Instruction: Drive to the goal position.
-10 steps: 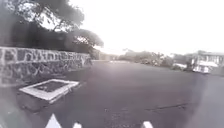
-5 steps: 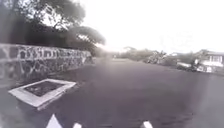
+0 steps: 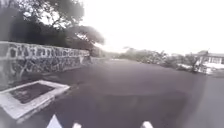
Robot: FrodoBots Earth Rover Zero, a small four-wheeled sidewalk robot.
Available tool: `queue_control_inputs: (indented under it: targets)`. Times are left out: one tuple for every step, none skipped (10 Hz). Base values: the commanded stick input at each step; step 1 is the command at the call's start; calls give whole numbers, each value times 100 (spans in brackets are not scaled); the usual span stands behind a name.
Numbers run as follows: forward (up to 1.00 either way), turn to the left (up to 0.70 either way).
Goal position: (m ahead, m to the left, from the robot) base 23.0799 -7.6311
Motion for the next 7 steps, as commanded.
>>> queue_control_inputs:
  targets:
    - [70, 0]
    - [70, -11]
    - [70, -23]
    - [70, -34]
    - [70, -23]
    - [70, -12]
    - [70, 0]
